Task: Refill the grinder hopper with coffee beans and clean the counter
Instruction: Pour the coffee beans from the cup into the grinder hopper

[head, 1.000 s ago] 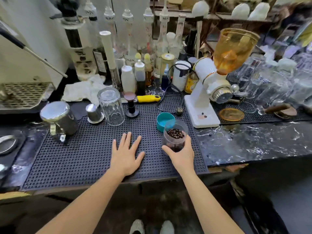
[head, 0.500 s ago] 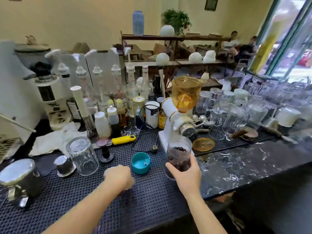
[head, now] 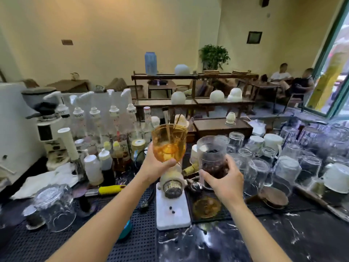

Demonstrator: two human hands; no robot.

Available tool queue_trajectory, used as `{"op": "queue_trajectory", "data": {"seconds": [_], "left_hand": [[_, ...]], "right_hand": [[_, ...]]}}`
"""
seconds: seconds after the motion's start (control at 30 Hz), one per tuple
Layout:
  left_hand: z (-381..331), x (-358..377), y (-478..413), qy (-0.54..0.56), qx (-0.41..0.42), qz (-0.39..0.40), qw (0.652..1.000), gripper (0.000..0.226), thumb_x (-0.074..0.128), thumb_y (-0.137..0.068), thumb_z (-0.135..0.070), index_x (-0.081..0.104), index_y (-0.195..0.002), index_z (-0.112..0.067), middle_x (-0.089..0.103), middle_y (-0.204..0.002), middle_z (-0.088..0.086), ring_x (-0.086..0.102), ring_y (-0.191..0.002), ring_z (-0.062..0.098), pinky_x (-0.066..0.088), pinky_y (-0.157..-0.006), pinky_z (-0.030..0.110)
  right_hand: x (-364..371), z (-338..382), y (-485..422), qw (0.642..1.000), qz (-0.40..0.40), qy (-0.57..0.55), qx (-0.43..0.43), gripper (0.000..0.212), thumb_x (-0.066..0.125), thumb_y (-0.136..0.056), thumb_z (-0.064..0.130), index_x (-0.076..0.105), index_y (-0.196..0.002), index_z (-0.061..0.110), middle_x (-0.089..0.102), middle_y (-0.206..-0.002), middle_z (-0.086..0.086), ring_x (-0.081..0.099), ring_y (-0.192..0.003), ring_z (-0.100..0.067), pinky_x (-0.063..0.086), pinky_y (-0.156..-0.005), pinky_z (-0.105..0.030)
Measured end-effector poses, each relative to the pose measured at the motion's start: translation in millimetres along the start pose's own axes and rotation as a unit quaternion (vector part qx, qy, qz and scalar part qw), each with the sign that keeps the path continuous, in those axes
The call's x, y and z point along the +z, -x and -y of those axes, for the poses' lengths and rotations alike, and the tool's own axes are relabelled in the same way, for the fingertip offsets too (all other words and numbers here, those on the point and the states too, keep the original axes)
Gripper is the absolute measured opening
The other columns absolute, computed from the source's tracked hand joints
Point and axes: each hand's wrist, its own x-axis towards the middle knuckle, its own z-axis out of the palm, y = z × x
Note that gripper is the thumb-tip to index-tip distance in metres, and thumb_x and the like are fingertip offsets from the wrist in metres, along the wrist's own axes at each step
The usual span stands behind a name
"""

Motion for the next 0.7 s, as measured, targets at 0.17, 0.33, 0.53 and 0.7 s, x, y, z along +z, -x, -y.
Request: {"op": "queue_trajectory", "data": {"seconds": [0.17,0.33,0.53,0.7], "left_hand": [[10.7,9.6,-2.4,-0.061,0.013,-0.077,0.995,0.094,0.076,-0.051,-0.057,0.032,-0.130,-0.030,0.059,-0.117,-0.001,0.059,-0.109,0.016,0.047,-0.093,0.037],[13.2,12.0,-2.2,-0.081,0.023,-0.108,0.991,0.087,0.074,-0.050,-0.065,0.034,-0.123,-0.042,0.061,-0.114,-0.005,0.060,-0.104,0.014,0.050,-0.092,0.043],[12.1,10.6,-2.4,-0.081,0.039,-0.105,0.990,0.075,0.072,-0.045,-0.077,0.030,-0.106,-0.067,0.059,-0.103,-0.020,0.056,-0.088,-0.017,0.043,-0.065,0.001],[11.5,9.1,-1.7,-0.079,0.044,-0.097,0.991,0.074,0.073,-0.046,-0.076,0.028,-0.104,-0.070,0.059,-0.101,-0.021,0.055,-0.088,-0.019,0.042,-0.063,0.001]], "right_hand": [[-1.9,18.8,-47.1,0.996,0.027,0.014,-0.080,0.070,0.080,-0.053,0.054,0.050,-0.113,0.039,0.062,-0.106,0.014,0.058,-0.098,-0.009,0.052,-0.081,-0.032],[-0.9,41.8,-86.3,0.985,0.008,0.071,-0.155,0.080,0.084,-0.053,0.045,0.049,-0.123,0.031,0.061,-0.114,0.000,0.053,-0.108,-0.022,0.046,-0.090,-0.043],[2.2,57.6,-109.5,0.955,0.000,0.203,-0.218,0.082,0.083,-0.057,0.039,0.048,-0.130,0.027,0.057,-0.114,-0.006,0.046,-0.109,-0.027,0.037,-0.089,-0.046],[3.8,66.4,-116.3,0.925,-0.034,0.254,-0.280,0.077,0.082,-0.059,0.035,0.052,-0.129,0.023,0.058,-0.111,-0.010,0.048,-0.106,-0.030,0.038,-0.088,-0.046]]}}
